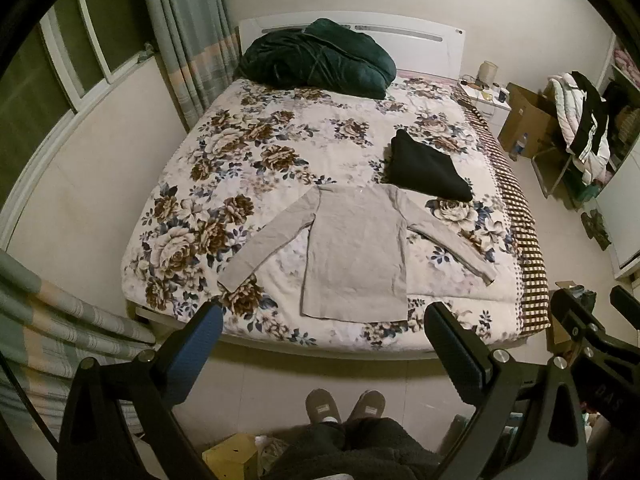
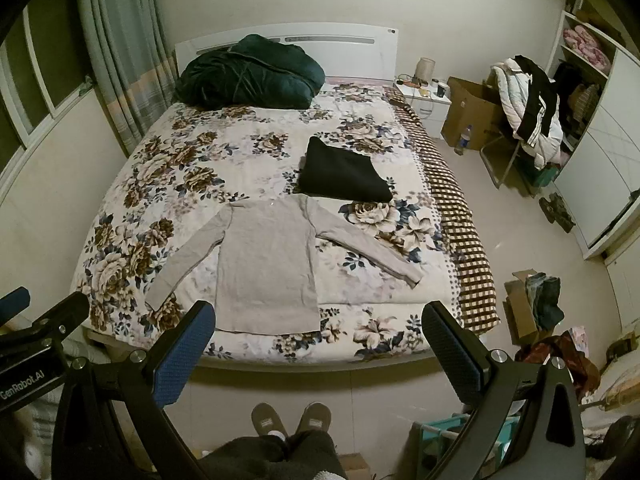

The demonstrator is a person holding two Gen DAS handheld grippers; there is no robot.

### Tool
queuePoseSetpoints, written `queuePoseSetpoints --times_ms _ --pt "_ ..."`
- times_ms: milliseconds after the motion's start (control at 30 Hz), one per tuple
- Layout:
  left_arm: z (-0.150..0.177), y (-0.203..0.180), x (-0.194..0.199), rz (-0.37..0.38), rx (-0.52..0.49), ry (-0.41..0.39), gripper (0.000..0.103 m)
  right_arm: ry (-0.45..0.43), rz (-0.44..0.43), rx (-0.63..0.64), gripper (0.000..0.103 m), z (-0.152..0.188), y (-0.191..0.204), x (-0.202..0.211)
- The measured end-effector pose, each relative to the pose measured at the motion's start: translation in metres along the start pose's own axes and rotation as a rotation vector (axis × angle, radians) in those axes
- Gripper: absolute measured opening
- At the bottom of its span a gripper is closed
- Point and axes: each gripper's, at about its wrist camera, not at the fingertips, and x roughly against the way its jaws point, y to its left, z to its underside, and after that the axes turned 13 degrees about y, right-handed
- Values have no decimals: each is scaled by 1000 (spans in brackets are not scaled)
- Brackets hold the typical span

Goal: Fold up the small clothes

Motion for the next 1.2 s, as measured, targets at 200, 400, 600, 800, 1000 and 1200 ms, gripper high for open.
queuePoseSetpoints --times_ms 200,400,600,800,1000,1200 --pt "-4 -6 4 4 0 5 103 3 1 0 103 0 1 -2" --pt "-8 -10 9 5 -10 -15 103 14 1 -15 103 -7 -12 -2" --pt "-43 -11 -37 -37 -22 -65 103 36 -20 -135 103 -14 -37 -59" --pt "-94 -31 -129 -79 -9 -51 103 107 -64 -361 103 -42 -112 -176" --pt "-138 -74 -246 -122 -2 94 103 212 -176 -638 103 -56 -206 -328" --pt "-163 -117 -350 -166 2 199 103 240 -216 -864 103 -55 -300 -476"
